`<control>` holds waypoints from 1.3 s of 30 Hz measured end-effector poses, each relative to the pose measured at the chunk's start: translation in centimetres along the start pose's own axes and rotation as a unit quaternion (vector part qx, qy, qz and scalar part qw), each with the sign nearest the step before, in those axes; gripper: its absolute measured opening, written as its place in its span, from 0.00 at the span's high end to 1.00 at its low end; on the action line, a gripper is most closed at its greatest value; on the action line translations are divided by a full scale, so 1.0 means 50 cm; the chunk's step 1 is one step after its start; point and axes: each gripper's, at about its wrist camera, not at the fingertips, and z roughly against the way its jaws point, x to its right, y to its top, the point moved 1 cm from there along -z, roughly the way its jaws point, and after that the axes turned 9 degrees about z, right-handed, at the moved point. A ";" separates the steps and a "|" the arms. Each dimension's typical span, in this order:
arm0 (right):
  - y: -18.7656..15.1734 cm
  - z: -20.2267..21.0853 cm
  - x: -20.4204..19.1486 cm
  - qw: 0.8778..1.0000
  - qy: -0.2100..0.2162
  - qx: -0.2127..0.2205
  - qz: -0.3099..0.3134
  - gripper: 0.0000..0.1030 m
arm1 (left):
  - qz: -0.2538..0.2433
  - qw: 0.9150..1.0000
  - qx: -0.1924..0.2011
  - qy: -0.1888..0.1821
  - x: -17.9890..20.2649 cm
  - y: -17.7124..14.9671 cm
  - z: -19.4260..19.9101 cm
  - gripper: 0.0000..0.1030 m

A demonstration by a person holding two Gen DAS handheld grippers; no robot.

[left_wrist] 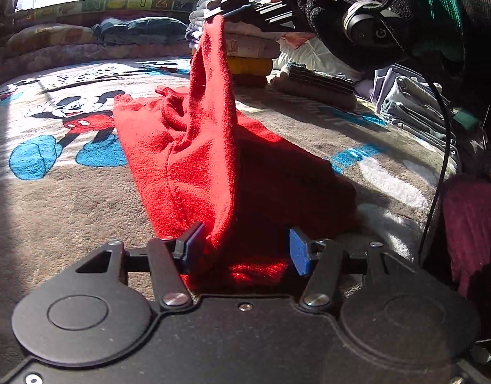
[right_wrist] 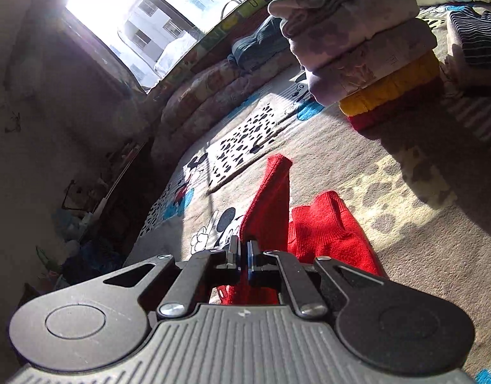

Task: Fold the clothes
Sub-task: 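Lift the sweater end with the right gripper and fold it over, then open the right gripper and release the folded sweater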

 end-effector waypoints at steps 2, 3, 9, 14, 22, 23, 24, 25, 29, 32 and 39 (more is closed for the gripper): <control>-0.001 -0.029 -0.016 1.000 -0.011 -0.009 0.014 0.94 | 0.014 1.000 -0.001 -0.010 -0.009 0.002 0.003 0.47; -0.001 -0.043 -0.024 1.000 -0.017 -0.013 0.021 0.94 | 0.021 1.000 -0.001 -0.015 -0.013 0.003 0.004 0.46; -0.016 -0.126 -0.055 0.996 -0.048 -0.044 0.061 0.94 | 0.066 0.997 -0.002 -0.041 -0.036 0.010 0.009 0.46; -0.030 -0.175 -0.062 0.992 -0.072 -0.064 0.085 0.94 | 0.074 0.996 -0.004 -0.051 -0.038 0.011 0.012 0.45; -0.049 -0.227 -0.061 0.985 -0.096 -0.088 0.114 0.94 | 0.083 0.994 -0.007 -0.064 -0.044 0.013 0.010 0.42; -0.051 -0.234 -0.064 0.984 -0.089 -0.092 0.120 0.92 | 0.085 0.994 -0.007 -0.065 -0.045 0.013 0.010 0.42; -0.051 -0.238 -0.067 0.984 -0.080 -0.095 0.127 0.90 | 0.086 0.994 -0.008 -0.066 -0.046 0.014 0.010 0.42; -0.047 -0.235 -0.070 0.984 -0.074 -0.089 0.133 0.90 | 0.088 0.994 -0.008 -0.067 -0.048 0.015 0.010 0.42; -0.025 -0.207 -0.062 0.984 -0.073 -0.061 0.148 0.64 | 0.092 0.993 -0.009 -0.068 -0.051 0.016 0.011 0.42; -0.029 -0.190 -0.056 0.975 -0.083 -0.065 0.198 0.65 | 0.095 0.993 -0.009 -0.069 -0.053 0.017 0.012 0.41; -0.084 -0.150 -0.049 0.949 -0.073 -0.074 0.297 0.65 | 0.111 0.991 -0.008 -0.075 -0.060 0.018 0.014 0.41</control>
